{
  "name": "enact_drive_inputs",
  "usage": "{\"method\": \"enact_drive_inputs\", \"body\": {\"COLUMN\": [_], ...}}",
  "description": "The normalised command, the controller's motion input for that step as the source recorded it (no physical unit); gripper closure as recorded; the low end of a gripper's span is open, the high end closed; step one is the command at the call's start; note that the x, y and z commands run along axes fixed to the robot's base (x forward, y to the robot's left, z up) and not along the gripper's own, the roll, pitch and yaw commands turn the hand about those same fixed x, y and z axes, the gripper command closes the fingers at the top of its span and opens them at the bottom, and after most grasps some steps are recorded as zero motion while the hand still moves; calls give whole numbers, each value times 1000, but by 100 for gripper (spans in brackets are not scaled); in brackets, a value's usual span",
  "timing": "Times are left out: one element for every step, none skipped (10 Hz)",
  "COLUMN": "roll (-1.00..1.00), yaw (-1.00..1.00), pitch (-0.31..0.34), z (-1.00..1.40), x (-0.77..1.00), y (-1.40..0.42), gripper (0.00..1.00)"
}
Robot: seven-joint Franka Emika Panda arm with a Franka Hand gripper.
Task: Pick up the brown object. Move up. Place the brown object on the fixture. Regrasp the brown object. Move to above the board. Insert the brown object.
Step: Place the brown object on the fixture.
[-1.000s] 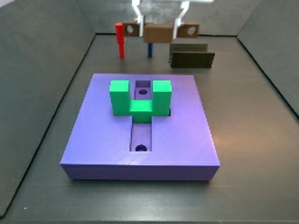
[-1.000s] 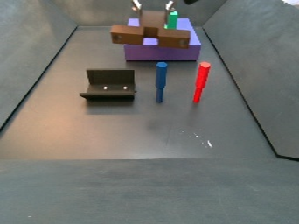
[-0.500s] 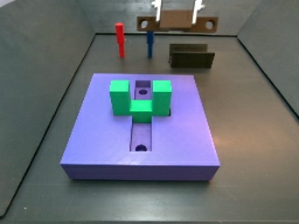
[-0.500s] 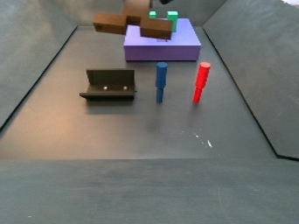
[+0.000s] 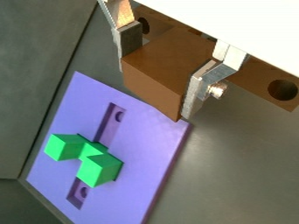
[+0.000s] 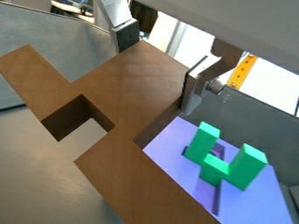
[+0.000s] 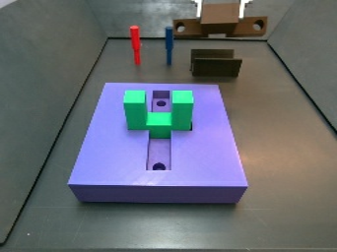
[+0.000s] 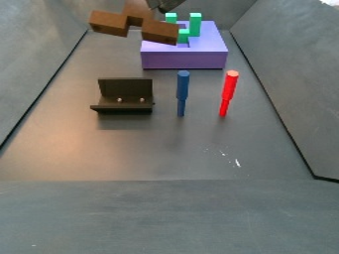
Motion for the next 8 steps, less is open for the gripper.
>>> {"method": "enact_drive_inputs", "body": {"roll": [66,9,0,-249,-486,-640,-651,-571], "yaw": [3,89,69,86,69,100,134,180], "pitch": [257,303,334,303,223,114,80,74], "z": [-60,-57,-37,-106,-171,-251,-246,-163], "x": [1000,989,914,769,677,506,446,409], "y": [189,234,274,274,349,463,471,460], "gripper": [100,100,100,100,100,100,100,100]}}
